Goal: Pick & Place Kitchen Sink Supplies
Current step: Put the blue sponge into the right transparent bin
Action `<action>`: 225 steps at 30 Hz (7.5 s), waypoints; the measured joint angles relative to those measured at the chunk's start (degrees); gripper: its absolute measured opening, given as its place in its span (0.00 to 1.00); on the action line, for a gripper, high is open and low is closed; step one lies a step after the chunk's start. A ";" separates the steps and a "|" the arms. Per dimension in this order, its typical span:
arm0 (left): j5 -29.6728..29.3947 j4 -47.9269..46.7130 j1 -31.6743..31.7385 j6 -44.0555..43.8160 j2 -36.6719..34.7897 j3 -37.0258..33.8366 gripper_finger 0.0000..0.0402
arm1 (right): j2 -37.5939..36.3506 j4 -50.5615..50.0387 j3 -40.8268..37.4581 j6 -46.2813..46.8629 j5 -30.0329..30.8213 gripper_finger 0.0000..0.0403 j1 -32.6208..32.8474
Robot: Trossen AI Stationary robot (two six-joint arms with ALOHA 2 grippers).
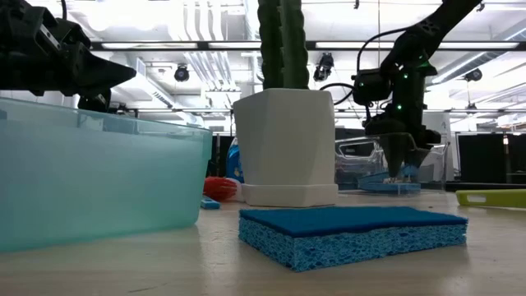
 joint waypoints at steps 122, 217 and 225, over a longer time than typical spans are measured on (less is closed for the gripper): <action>0.00 0.00 0.01 0.01 0.11 0.00 0.00 | 33.47 4.31 39.75 -0.44 -5.59 0.89 64.91; 0.01 0.00 0.02 0.02 0.94 0.00 0.00 | 14.50 -39.26 56.84 44.17 5.72 0.73 74.22; 0.00 0.00 0.02 0.02 1.28 0.00 0.00 | 5.38 -45.54 56.10 49.72 15.10 0.73 70.63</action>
